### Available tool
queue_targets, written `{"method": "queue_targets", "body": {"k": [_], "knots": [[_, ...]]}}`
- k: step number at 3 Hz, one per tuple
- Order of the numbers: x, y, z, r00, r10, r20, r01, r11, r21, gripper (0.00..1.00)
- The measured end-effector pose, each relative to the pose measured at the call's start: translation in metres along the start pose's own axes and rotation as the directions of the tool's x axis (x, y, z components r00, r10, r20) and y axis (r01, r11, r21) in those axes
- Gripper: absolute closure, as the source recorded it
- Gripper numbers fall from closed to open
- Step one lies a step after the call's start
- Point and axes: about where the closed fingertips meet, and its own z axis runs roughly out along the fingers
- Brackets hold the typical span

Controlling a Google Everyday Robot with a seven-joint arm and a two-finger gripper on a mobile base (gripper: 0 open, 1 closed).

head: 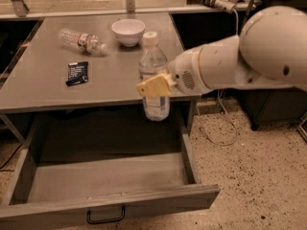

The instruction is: Place blue plastic bottle into top drawer

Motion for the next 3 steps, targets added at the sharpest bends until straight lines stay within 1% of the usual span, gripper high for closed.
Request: {"method": "queue_targets", "body": {"k": [1, 2, 3], "knots": [[0.046, 0.044, 0.01, 0.996, 0.089, -0.031, -0.091, 0.9933, -0.071, 1.0], [0.046, 0.044, 0.01, 0.996, 0.089, -0.031, -0.091, 0.9933, -0.071, 1.0], [0.065, 0.067, 0.037, 0.991, 0.127, -0.031, -0.129, 0.9883, -0.081, 1.0]]}}
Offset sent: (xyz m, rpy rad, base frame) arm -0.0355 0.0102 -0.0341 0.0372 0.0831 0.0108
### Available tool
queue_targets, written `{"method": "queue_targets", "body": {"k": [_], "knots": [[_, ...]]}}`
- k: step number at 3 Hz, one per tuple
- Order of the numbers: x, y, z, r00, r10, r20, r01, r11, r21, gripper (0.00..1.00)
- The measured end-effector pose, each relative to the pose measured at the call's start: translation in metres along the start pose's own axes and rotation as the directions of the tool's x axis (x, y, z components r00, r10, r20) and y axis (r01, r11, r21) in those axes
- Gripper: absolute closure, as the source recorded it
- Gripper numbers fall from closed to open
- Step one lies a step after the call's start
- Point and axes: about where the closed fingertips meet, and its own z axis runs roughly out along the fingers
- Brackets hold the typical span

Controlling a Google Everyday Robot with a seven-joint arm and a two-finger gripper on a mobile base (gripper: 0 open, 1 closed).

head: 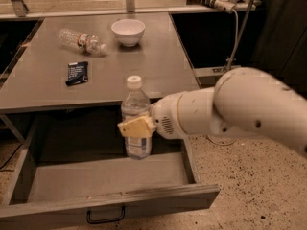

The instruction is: Place blue plastic bottle into top drawer

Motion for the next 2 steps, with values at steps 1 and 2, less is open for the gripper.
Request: {"method": "queue_targets", "body": {"k": [1, 2], "knots": [[0.029, 0.021, 0.051, 0.999, 0.049, 0.007, -0.049, 0.9988, -0.008, 1.0], [0.045, 0.025, 0.089, 0.996, 0.085, 0.033, -0.085, 0.9963, 0.013, 1.0]]}}
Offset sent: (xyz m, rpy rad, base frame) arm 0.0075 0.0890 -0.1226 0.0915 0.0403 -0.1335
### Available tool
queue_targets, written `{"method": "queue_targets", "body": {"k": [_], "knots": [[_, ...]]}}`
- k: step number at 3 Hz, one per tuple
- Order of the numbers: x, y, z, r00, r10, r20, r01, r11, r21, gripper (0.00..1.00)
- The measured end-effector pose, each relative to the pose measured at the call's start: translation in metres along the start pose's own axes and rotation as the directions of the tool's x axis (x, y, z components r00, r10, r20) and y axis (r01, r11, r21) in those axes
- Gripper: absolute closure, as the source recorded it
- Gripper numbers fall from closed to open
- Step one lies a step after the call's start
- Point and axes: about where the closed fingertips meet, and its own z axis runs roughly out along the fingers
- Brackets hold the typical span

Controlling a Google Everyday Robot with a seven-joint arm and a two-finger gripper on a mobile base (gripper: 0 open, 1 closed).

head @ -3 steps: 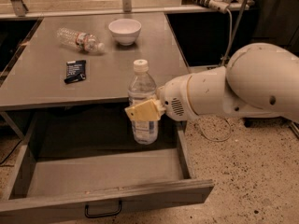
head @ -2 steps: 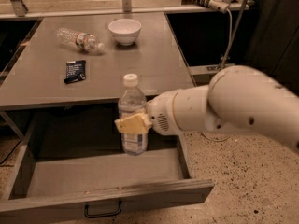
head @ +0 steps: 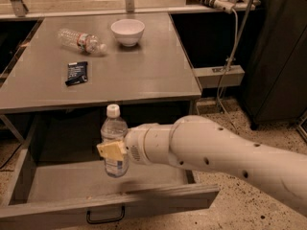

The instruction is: Place blue plastic bottle into top drawer

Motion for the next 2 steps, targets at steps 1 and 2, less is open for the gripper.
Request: {"method": "queue_targets", "body": {"k": [1, 2], "knots": [[0.012, -0.002, 0.027, 0.999, 0.03, 0.032, -0.031, 0.9993, 0.019, 1.0], [0.02, -0.01, 0.046, 0.997, 0.039, 0.067, -0.042, 0.998, 0.048, 1.0]]}}
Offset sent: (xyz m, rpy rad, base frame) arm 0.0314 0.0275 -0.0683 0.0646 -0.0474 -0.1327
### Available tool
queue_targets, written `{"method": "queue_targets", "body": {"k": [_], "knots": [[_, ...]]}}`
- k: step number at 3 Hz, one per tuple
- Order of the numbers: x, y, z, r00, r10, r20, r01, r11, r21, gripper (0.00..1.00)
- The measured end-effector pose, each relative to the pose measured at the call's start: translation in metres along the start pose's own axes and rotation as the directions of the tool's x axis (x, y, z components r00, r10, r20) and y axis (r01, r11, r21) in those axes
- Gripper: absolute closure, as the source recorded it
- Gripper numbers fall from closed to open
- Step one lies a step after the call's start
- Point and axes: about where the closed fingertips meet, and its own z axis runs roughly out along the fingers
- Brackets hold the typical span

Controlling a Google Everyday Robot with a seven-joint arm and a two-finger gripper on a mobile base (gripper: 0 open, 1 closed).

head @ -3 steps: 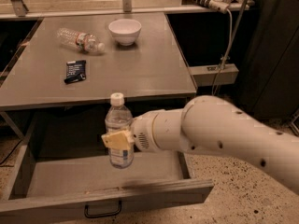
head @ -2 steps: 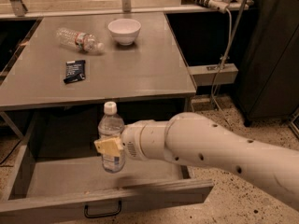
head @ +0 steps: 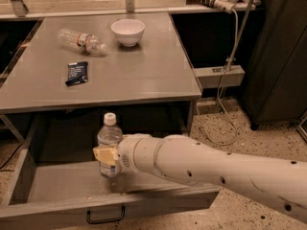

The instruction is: Place blue plastic bottle into top drawer

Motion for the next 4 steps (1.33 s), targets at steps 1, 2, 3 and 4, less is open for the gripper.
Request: {"method": "queue_targets", "body": {"k": [1, 2, 3, 4], "knots": [[0.003, -0.011, 0.015, 0.999, -0.012, 0.032, 0.011, 0.9994, 0.033, 1.0], [0.007, -0.024, 0.023, 0.998, -0.039, 0.045, 0.036, 0.9965, 0.075, 1.0], [0.014, -0.035, 0.025, 0.997, -0.054, 0.058, 0.047, 0.992, 0.117, 1.0], [0.019, -0.043, 0.026, 0.996, -0.063, 0.069, 0.051, 0.9855, 0.162, 1.0]]}}
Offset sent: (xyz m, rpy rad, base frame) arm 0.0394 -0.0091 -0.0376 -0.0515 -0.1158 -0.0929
